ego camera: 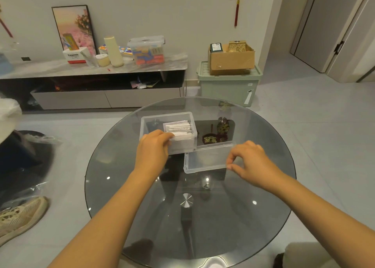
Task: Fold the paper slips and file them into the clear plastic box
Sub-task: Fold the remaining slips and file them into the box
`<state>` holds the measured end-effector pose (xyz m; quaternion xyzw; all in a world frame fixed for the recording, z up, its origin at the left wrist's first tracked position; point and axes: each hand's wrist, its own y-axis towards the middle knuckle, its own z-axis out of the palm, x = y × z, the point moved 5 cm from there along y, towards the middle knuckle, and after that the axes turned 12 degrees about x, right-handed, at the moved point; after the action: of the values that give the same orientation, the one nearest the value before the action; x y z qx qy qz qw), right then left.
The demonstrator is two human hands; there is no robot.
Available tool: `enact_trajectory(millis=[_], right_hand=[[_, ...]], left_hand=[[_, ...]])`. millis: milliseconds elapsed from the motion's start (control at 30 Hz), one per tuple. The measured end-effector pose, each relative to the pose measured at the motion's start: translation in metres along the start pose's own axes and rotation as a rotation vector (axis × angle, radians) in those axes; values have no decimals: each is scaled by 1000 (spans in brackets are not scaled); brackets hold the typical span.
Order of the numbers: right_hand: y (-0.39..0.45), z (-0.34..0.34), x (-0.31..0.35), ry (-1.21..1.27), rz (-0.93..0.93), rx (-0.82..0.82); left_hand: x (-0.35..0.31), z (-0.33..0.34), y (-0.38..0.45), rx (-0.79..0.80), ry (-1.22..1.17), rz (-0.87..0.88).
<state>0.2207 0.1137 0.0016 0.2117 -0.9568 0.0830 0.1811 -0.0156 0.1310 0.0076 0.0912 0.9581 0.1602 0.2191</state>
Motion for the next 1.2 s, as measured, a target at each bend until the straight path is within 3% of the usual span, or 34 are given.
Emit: enact_trajectory(millis=[433,633,800,1000,1067,1200], right_hand=[[-26,-59,-36,281,19,-130],[-26,-66,-41,325,45,-191],[-24,-66,-38,414,35,-243],[-9,-62,-23,643,28,-330],[-2,-58,-21,748,58,-364],[19,-41,-20,935,196,-282]], left_hand=[[-38,28,0,85,-40,99],[-57,35,-5,199,-91,85],[-67,25,-12,340,-159,191],[-57,4,-11,208,-679,-109],[-47,-1,-10,143,-760,-202],[-29,-8,-9,35,-815,-332]])
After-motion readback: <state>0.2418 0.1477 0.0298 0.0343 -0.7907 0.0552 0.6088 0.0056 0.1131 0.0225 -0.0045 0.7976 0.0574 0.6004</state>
